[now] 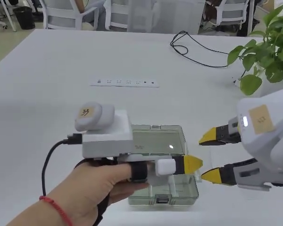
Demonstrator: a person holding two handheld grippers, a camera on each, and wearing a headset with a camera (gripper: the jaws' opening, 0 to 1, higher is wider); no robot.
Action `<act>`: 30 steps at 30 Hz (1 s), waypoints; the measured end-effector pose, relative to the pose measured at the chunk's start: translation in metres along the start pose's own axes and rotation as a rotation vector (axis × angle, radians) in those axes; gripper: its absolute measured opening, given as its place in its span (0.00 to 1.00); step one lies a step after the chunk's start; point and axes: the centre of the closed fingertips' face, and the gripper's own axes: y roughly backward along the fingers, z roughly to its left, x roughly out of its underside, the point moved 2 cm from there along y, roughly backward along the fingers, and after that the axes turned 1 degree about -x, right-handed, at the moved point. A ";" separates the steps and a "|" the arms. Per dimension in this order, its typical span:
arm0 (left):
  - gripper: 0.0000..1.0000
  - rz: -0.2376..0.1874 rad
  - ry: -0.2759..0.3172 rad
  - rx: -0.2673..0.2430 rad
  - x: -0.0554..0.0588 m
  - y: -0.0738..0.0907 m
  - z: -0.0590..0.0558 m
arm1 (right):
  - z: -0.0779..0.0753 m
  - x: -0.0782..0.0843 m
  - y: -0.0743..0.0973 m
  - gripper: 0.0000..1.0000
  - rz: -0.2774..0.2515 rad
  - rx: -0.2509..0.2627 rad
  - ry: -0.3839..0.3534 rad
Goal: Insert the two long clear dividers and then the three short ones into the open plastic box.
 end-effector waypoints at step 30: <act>0.00 0.073 -0.524 0.210 0.019 0.020 -0.033 | 0.009 -0.020 0.028 0.09 -0.303 -0.554 -0.307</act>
